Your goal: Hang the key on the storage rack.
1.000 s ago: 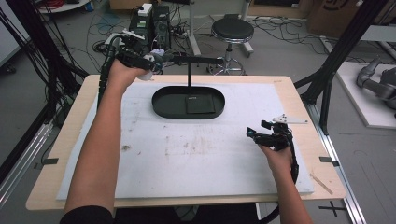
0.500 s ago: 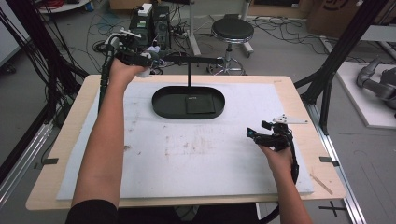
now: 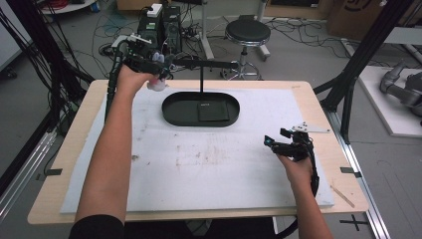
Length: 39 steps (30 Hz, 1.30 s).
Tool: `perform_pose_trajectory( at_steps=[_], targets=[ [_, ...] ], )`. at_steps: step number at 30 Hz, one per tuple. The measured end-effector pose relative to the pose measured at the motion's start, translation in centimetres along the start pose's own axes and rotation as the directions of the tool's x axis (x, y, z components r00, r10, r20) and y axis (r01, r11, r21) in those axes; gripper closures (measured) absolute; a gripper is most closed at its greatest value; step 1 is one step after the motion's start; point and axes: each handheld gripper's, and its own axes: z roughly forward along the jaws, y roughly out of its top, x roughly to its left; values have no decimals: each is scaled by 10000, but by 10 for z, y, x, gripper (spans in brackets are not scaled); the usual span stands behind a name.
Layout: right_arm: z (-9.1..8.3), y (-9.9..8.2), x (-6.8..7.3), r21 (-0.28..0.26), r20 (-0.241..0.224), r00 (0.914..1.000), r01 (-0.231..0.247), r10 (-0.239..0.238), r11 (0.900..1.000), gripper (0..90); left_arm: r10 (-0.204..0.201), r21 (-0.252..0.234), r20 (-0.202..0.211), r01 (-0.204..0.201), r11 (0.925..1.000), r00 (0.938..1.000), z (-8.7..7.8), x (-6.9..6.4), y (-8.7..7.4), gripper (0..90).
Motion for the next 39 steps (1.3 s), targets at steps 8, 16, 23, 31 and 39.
perform_pose_trajectory(
  at_steps=[8,16,23,31,39],
  targets=[
    [0,0,1,19,-15,10000,1,-1,10000,198,-25,24,-70,25,10000,10000,0,0,-2,215],
    [0,0,1,22,-67,10000,23,-23,10000,198,122,-48,2,-122,9999,9999,-7,-6,-5,214],
    [-3,0,-3,-112,-60,9999,-93,92,9999,198,385,-46,308,-384,9993,9988,-18,-15,-10,214],
    [-4,-1,-1,-37,59,10000,-72,72,10000,190,651,-147,527,-644,9978,9965,-31,-23,-35,214],
    [-5,-1,-1,-44,58,10000,-74,74,10000,191,776,-248,984,-755,9968,9921,-42,-30,-70,214]
  ],
)
